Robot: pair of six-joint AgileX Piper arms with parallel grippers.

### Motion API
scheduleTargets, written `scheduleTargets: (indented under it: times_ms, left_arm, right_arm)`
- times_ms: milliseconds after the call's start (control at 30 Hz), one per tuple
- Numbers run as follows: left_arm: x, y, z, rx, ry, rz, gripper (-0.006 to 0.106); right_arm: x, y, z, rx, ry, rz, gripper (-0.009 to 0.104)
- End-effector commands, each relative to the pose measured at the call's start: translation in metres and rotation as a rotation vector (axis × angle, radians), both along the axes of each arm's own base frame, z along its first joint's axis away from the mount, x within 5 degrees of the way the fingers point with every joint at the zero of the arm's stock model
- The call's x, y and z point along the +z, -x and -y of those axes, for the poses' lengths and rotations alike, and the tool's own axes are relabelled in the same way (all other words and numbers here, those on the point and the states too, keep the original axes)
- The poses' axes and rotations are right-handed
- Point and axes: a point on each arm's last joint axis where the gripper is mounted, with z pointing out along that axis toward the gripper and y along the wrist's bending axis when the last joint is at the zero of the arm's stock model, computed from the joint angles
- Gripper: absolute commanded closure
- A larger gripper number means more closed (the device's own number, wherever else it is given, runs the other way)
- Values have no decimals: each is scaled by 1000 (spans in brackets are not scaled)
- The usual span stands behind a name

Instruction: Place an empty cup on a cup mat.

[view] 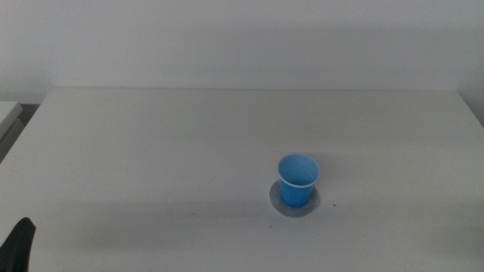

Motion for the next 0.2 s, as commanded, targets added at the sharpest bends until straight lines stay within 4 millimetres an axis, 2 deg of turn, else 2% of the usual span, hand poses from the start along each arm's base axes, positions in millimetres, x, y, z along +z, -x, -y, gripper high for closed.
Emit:
scheduleTargets:
  times_ms: [0, 167]
  left_arm:
    - [2, 0, 0, -2, 6, 17, 7]
    - [2, 0, 0, -2, 6, 17, 7]
  right_arm:
    - [-1, 0, 0, -7, 4, 2, 2]
    - [-1, 0, 0, -7, -1, 1, 2]
